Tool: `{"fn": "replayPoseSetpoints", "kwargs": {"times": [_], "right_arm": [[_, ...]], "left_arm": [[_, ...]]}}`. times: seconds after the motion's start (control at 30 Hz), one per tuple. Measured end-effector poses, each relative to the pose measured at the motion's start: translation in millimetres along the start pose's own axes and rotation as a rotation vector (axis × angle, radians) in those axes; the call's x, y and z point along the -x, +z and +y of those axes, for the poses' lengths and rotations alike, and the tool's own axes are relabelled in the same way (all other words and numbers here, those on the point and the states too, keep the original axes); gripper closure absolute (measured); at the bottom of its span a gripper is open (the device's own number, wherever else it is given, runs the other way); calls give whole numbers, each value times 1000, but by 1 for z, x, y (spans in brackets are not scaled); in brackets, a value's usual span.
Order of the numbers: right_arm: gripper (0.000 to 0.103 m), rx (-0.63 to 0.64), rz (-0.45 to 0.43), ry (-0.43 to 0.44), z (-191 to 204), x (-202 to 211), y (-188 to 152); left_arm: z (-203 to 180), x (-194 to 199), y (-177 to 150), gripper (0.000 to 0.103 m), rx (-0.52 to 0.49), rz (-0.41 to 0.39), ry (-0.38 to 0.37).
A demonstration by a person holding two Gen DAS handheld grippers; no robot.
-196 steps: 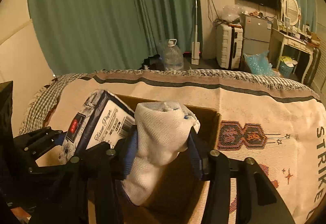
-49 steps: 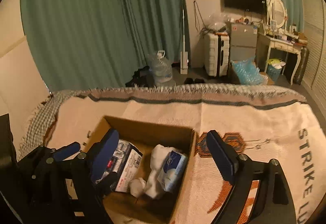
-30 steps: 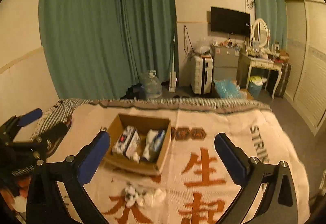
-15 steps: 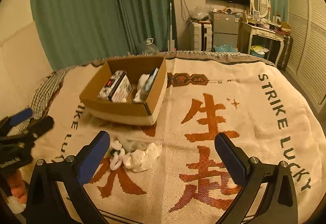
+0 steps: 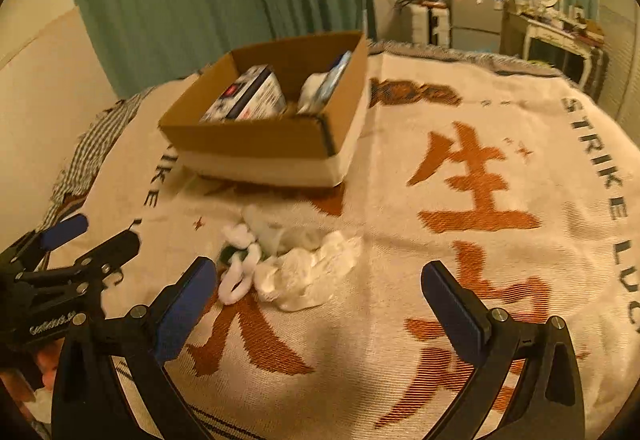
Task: Organize soft objects
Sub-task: 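Move both tools back toward the remaining items on the blanket, then grasp the pipe-cleaner flower with the left gripper while the right grasps lace cloth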
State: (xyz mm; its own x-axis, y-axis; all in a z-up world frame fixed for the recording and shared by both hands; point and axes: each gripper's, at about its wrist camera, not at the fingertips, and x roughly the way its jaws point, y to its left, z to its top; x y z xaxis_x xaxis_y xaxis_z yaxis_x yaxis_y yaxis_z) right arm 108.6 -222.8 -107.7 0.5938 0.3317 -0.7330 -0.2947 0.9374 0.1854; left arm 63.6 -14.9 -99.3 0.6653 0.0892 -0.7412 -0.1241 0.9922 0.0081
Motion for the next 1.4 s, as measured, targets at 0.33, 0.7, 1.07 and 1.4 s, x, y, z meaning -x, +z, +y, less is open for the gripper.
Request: {"fn": "replayPoseSetpoints", "kwargs": {"times": [0.33,0.7,1.07,1.4], "right_arm": [[14,41,92,51,10,-47,-21],[86,36,142,58,6,-68,-25],[90,-56,37,8,-30,-18,-15],[90,-60,26,-8,-48,-29,-6]], "left_arm": [[2,-25,-9,6,3,48,8],[-12,-38,-15,6,-48,76,-20],[-47,-38,-18,8,-95,105,-100],[-71,-66,-16,16,-85,110,-139]]}}
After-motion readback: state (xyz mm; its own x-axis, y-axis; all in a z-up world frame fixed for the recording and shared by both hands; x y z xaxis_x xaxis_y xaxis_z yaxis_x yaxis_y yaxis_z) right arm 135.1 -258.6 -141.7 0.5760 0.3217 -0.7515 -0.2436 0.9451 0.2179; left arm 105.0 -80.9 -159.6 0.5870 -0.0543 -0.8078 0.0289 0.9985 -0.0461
